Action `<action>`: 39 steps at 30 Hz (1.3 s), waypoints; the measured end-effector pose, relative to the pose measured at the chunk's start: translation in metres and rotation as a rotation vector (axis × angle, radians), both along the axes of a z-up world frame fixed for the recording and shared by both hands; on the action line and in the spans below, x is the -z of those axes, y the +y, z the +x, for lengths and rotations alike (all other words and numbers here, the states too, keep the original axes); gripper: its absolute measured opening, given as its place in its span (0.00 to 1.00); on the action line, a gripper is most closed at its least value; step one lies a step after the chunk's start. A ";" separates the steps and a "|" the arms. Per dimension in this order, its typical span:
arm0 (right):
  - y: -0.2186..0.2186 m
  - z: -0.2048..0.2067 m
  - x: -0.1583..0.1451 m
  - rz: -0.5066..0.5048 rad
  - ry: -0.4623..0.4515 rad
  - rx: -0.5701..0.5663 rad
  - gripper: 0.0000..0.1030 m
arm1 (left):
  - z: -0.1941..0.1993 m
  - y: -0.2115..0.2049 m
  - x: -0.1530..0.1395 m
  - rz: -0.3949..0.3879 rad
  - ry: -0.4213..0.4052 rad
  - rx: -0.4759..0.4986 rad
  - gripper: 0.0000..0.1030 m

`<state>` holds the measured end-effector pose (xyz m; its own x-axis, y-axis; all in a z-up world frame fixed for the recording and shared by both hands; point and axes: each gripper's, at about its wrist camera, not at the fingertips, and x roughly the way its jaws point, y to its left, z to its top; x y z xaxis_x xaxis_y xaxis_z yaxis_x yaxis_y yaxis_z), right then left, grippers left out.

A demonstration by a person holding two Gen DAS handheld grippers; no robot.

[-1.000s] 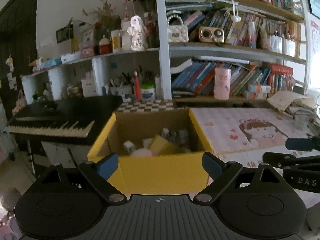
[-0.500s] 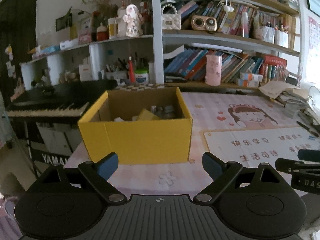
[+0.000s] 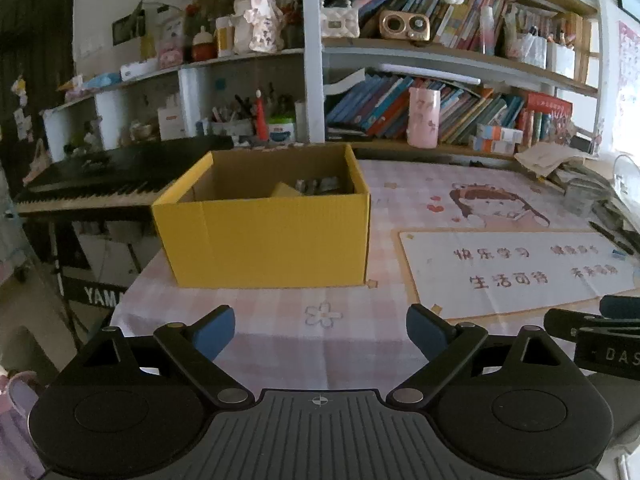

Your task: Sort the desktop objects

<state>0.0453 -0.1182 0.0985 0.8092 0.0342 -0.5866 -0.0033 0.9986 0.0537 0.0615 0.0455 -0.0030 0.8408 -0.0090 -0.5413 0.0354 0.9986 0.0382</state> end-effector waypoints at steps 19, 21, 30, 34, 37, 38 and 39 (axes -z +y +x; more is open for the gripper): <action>0.004 0.000 0.004 -0.009 0.037 -0.024 0.81 | -0.003 -0.004 0.007 0.023 0.061 -0.021 1.00; 0.004 0.000 0.004 -0.009 0.040 -0.023 0.81 | -0.003 -0.004 0.007 0.019 0.064 -0.020 1.00; 0.003 0.000 0.007 -0.003 0.058 -0.019 0.81 | -0.004 -0.005 0.009 0.003 0.077 -0.004 1.00; 0.003 0.000 0.007 -0.003 0.060 -0.019 0.81 | -0.003 -0.004 0.011 0.009 0.092 -0.013 1.00; 0.004 0.000 0.008 -0.003 0.063 -0.022 0.81 | -0.003 -0.003 0.012 0.006 0.096 -0.020 1.00; 0.005 0.001 0.009 -0.003 0.065 -0.024 0.81 | -0.003 -0.003 0.011 0.005 0.096 -0.021 1.00; 0.005 0.001 0.009 -0.003 0.065 -0.025 0.81 | -0.003 -0.003 0.011 0.004 0.097 -0.021 1.00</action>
